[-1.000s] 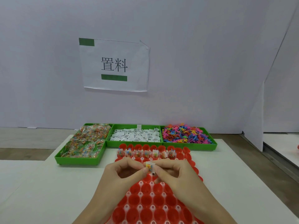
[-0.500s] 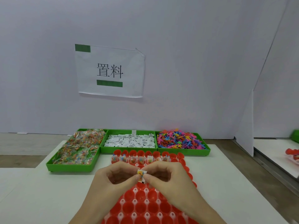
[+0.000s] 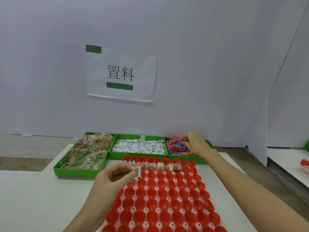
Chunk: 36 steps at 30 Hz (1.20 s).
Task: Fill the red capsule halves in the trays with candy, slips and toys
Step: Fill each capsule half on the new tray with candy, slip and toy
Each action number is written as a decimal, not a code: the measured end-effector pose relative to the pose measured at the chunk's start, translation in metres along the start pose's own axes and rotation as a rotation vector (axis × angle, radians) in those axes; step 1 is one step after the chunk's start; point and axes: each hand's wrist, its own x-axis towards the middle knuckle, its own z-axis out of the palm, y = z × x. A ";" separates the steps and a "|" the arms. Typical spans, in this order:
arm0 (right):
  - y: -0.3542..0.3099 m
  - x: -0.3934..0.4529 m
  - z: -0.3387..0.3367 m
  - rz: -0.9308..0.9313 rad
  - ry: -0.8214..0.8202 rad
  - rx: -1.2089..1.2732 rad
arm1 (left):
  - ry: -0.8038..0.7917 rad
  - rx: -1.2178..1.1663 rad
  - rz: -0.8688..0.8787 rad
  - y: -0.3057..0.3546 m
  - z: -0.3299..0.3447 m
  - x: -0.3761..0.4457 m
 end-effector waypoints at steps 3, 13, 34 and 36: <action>0.004 0.007 0.011 -0.043 0.021 -0.046 | -0.015 -0.013 0.014 -0.001 -0.001 0.002; -0.004 0.022 0.038 -0.003 0.031 -0.255 | -0.078 -0.017 0.040 -0.004 0.002 0.001; -0.061 -0.148 -0.001 -0.011 0.122 0.873 | -0.149 0.076 0.014 0.010 0.014 -0.019; -0.073 -0.176 0.004 -0.012 0.071 0.939 | -0.213 0.136 0.048 0.010 0.019 -0.023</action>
